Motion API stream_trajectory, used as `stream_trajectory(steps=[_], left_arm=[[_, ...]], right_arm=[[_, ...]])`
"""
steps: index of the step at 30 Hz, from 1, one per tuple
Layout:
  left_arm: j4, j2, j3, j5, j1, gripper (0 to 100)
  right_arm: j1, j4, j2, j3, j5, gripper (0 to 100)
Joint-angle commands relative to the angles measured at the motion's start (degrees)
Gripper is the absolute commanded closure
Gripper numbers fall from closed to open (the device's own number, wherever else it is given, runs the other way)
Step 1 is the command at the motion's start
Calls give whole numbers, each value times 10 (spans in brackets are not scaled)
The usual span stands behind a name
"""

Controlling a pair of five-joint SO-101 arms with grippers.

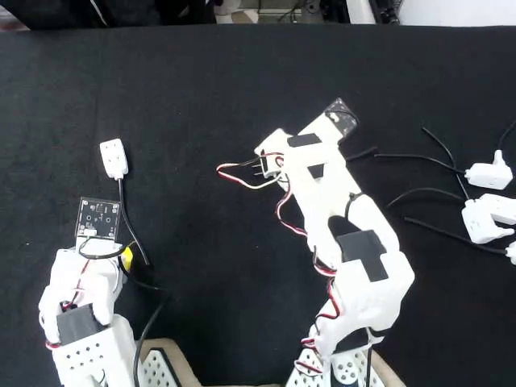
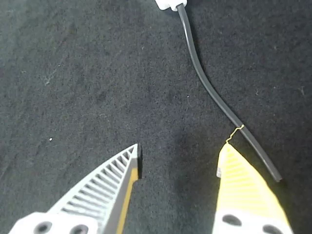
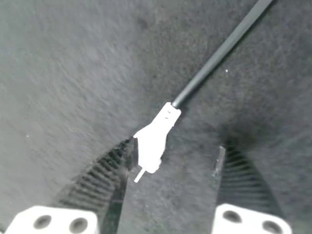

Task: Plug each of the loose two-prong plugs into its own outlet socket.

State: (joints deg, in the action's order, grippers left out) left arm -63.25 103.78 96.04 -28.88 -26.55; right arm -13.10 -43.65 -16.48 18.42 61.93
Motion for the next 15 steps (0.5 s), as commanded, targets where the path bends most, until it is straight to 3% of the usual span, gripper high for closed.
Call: stream_trajectory(steps=[1,11,15], left_arm=[[-1,5,7,-5,0,741],[-1,5,7,-5,0,741],[-1,5,7,-5,0,741]], right_arm=[[-11,18,8,-17,12,727],[-18,-11,-109,-109,10,740],[-19,-82,-110,-138,8,891]])
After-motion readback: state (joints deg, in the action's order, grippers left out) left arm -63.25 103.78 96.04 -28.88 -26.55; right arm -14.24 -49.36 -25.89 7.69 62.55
